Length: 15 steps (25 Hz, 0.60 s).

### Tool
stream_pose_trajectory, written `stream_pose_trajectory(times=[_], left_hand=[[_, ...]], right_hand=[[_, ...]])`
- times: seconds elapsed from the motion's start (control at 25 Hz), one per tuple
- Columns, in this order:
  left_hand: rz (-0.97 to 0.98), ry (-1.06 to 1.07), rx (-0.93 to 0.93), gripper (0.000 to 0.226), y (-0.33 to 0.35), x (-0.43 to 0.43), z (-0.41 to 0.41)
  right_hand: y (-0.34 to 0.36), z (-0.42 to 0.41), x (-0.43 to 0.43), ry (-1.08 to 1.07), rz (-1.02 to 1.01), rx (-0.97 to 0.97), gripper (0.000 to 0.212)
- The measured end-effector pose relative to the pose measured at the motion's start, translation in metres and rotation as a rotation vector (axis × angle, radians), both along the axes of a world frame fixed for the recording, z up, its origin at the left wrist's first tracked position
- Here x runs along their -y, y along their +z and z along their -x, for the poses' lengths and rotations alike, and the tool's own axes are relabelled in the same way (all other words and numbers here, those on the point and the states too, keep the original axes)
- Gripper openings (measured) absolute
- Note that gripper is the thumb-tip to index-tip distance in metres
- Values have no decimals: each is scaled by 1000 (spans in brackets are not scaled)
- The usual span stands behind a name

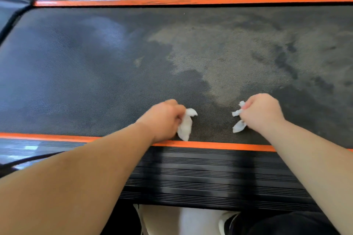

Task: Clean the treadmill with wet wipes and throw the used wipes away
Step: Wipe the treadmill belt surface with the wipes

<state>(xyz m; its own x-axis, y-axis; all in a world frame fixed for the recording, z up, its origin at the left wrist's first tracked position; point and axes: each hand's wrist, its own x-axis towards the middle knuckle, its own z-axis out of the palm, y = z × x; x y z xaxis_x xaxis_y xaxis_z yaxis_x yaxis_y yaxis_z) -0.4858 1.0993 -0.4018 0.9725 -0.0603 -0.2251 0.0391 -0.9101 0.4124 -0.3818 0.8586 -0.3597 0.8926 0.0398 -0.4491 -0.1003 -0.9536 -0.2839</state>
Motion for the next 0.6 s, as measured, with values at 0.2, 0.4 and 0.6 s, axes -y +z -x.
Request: stream_pose_trajectory(times=[0.2, 0.4, 0.6], left_hand=[[-147, 485, -8, 18, 1, -19, -7], [-16, 0, -81, 16, 10, 42, -3], [-165, 220, -29, 14, 7, -21, -34]], right_hand=[[-16, 22, -19, 139, -146, 0, 8], [-23, 42, -51, 523, -229, -82, 16], [-17, -6, -44, 91, -55, 104, 9]])
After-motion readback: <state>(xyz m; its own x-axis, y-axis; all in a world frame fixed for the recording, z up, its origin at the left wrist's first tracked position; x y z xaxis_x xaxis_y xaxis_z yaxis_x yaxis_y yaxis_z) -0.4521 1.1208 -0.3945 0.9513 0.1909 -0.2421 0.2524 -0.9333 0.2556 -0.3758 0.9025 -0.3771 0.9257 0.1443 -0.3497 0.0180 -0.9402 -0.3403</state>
